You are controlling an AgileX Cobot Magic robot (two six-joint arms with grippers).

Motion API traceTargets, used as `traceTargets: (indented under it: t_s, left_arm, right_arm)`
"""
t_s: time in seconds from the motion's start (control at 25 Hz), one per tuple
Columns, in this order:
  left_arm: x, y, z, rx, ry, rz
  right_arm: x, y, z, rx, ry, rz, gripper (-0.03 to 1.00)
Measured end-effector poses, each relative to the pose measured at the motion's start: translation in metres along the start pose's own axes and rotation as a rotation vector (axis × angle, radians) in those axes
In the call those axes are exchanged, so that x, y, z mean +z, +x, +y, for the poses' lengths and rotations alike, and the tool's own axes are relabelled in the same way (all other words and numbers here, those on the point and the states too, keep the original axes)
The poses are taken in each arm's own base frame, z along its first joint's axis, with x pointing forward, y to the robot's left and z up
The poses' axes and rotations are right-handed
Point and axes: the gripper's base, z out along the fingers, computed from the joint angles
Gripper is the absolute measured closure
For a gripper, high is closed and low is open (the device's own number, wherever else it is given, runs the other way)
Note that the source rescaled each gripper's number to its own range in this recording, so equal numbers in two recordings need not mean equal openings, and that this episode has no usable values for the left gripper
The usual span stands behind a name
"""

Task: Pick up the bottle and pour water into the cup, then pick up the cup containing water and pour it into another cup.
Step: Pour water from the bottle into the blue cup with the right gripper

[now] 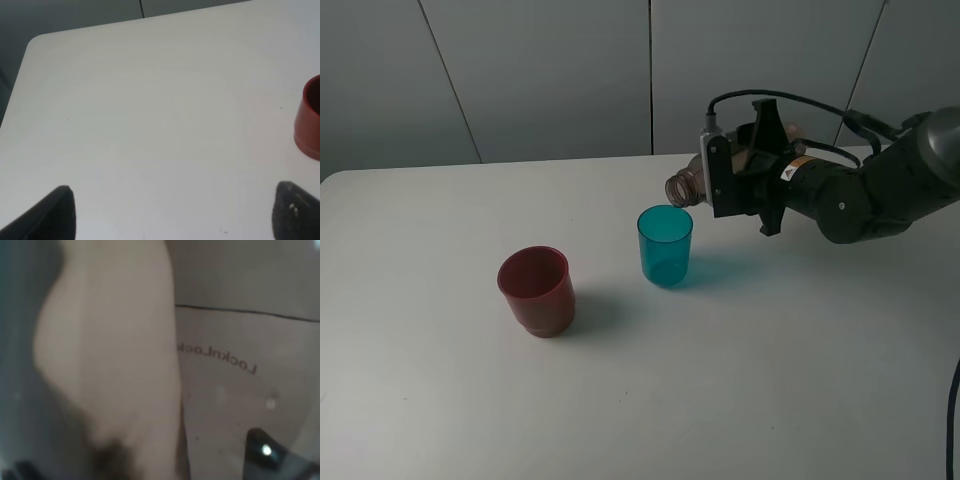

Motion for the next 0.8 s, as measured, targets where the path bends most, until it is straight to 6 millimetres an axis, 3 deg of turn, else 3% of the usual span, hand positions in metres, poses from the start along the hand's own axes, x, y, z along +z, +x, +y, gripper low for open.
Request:
traceTargets:
  t_s: [0.8]
  left_arm:
    - [0.0000,0.0000,0.0000,0.000,0.000,0.000]
  right_arm:
    - [0.0000,0.0006,-0.0023,-0.064,0.025,0.007,0.97]
